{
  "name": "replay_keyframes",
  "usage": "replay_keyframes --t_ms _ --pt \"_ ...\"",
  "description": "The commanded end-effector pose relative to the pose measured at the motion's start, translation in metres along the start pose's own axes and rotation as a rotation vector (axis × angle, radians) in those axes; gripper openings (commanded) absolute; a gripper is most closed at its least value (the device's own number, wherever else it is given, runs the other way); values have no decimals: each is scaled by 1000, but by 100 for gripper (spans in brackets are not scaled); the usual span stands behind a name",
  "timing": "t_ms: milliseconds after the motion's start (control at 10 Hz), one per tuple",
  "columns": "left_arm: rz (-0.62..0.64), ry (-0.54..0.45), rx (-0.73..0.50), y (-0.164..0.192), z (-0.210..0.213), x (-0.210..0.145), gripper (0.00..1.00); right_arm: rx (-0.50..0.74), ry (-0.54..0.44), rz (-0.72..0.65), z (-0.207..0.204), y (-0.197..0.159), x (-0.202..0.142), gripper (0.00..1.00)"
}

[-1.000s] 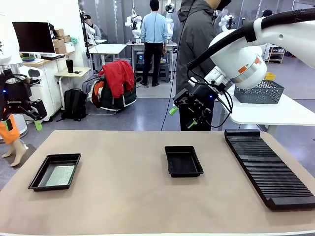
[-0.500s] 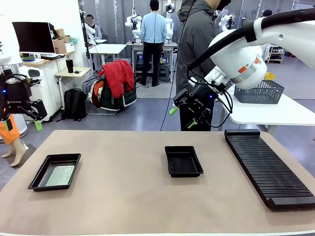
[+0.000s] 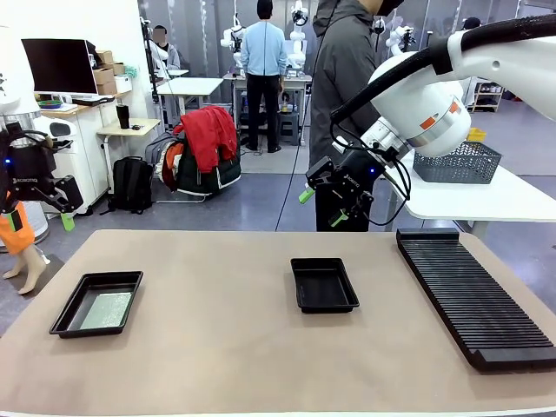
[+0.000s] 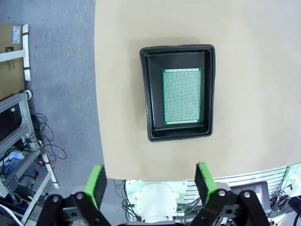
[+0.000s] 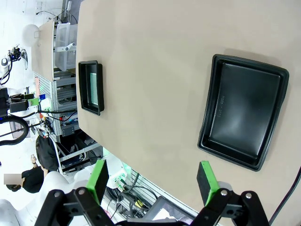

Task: Inspect and transfer BCBs to ESD trays.
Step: Pick up the Blank PCB from the PCB Rack and place it in the right ESD tray.

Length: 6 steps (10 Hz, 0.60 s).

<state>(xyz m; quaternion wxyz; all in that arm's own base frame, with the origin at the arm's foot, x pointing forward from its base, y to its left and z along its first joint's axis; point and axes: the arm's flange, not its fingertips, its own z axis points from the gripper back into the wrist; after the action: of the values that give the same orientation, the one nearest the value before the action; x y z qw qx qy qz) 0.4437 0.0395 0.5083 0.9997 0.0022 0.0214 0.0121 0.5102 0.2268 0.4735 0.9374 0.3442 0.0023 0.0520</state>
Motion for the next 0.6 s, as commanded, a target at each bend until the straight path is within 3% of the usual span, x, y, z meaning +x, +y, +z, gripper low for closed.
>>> replay_keyframes --t_ms 0,500 --pt "0 -4 -1 0 -2 0 100 1 0 -2 -1 1 0 100" --pt "0 -4 -1 0 -2 0 100 1 0 -2 -1 1 0 100"
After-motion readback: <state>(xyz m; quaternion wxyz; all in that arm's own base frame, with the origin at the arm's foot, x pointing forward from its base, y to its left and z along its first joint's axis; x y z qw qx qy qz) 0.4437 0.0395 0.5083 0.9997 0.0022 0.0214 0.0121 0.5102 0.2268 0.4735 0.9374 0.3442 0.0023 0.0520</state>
